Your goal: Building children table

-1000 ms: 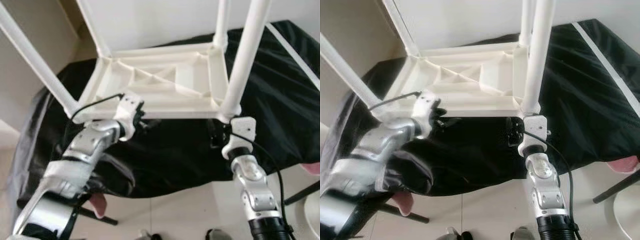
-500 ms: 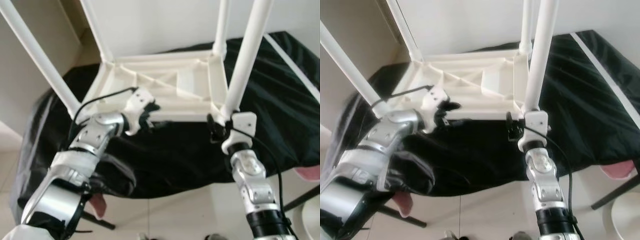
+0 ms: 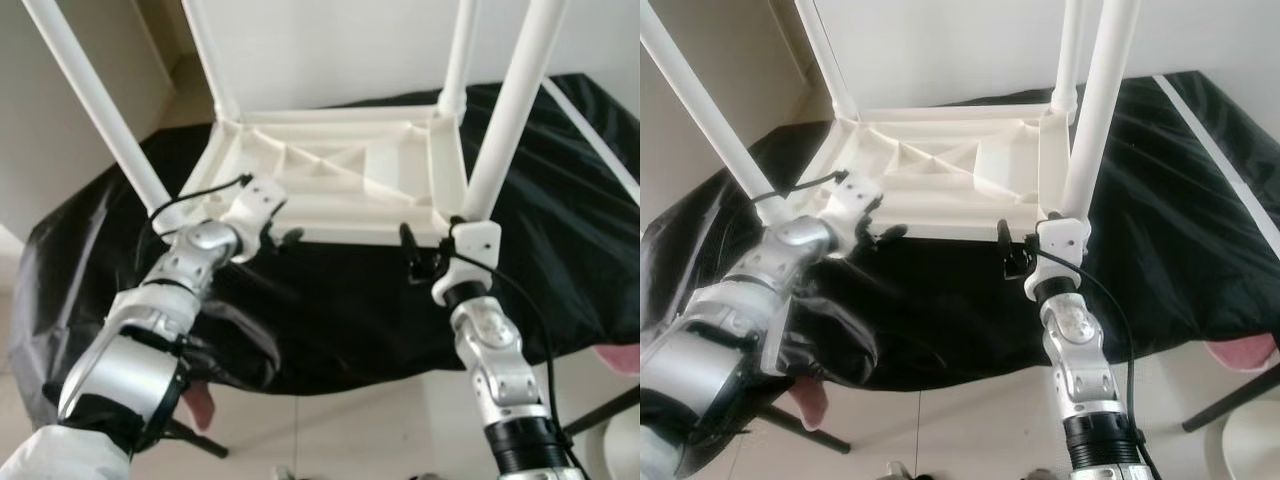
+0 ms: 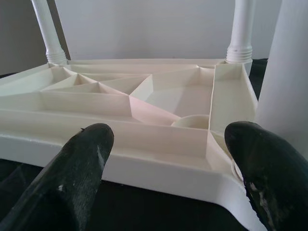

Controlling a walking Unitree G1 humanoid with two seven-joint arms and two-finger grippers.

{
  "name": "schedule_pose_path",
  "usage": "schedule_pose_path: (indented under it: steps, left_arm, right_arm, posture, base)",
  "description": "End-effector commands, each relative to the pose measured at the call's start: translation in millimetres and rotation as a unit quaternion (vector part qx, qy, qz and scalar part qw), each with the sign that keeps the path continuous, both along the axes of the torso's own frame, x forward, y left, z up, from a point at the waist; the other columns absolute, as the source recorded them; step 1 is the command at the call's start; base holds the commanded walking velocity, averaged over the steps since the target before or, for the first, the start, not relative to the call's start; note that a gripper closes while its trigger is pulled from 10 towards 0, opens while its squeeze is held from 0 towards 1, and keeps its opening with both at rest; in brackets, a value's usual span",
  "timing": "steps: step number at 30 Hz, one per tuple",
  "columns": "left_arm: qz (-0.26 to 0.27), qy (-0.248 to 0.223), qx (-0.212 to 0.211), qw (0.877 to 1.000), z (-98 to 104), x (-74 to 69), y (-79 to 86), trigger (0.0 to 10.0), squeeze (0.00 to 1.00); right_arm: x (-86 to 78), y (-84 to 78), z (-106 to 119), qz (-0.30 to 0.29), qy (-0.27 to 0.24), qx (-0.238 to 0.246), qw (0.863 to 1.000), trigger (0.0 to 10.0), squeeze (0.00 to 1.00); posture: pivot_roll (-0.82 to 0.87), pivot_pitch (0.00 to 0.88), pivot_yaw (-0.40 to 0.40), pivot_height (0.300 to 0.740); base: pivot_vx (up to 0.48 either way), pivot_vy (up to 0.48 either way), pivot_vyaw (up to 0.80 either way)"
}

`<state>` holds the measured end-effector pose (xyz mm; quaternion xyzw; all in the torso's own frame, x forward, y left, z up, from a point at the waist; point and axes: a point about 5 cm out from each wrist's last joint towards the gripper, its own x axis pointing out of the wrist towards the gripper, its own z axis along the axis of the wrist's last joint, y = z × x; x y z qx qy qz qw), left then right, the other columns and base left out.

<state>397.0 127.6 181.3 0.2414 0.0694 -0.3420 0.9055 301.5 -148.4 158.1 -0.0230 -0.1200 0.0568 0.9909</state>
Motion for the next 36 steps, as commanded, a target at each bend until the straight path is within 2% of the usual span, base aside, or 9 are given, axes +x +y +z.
schedule_pose_path:
  steps: [1,14,26,28,30,31,34,35,36]
  left_arm:
    - [0.055,-0.032,0.009,0.998,-1,3.6,7.6,10.0,0.0]
    - [0.041,-0.036,0.041,0.998,-6,4.4,3.7,10.0,0.0]
    - [0.09,-0.061,0.05,0.993,6,11.9,7.9,10.0,0.0]
    - [0.094,-0.049,0.048,0.993,5,12.0,9.7,10.0,0.0]
    - [0.097,0.01,0.029,0.995,-3,10.2,14.6,10.0,0.0]
    - [0.097,0.01,0.029,0.995,-3,10.2,14.6,10.0,0.0]
    - [0.039,0.11,-0.032,0.993,-11,3.0,14.4,10.0,0.0]
    - [0.039,0.11,-0.032,0.993,-11,3.0,14.4,10.0,0.0]
    - [0.0,0.15,-0.056,0.987,-14,-1.4,13.5,10.0,0.0]
  right_arm:
    - [-4.0,2.7,-1,0.008,0.002,0.001,1.0,10.0,0.0]
    - [-29.0,-3.8,-6,-0.012,0.018,0.004,1.0,10.0,0.0]
    - [-41.7,-1.6,-4,-0.002,0.038,-0.003,0.999,10.0,0.0]
    - [-41.7,-1.3,-4,-0.002,0.039,-0.004,0.999,10.0,0.0]
    - [-41.3,0.1,-4,0.001,0.041,-0.005,0.999,10.0,0.0]
    - [-41.3,0.1,-4,0.001,0.041,-0.005,0.999,10.0,0.0]
    - [-40.8,1.6,-2,0.001,0.041,-0.004,0.999,10.0,0.0]
    - [-40.8,1.6,-2,0.001,0.041,-0.004,0.999,10.0,0.0]
    - [-40.4,1.7,-2,-0.001,0.041,-0.003,0.999,10.0,0.0]
  posture:
    - [-0.12,0.096,0.125,0.74]
    - [-0.16,0.217,0.135,0.74]
    - [-0.17,0.296,0.111,0.74]
    - [-0.17,0.296,0.111,0.74]
    - [-0.16,0.29,0.114,0.74]
    - [-0.16,0.29,0.114,0.74]
    - [-0.16,0.279,0.122,0.74]
    - [-0.16,0.279,0.122,0.74]
    - [-0.16,0.276,0.125,0.74]
  base:
    - [0.0,0.0,0.0]
    - [0.0,0.0,0.0]
    - [0.0,0.0,0.0]
    - [0.0,0.0,0.0]
    - [0.0,0.0,0.0]
    - [0.0,0.0,0.0]
    - [0.0,0.0,0.0]
    - [0.0,0.0,0.0]
    - [0.0,0.0,0.0]
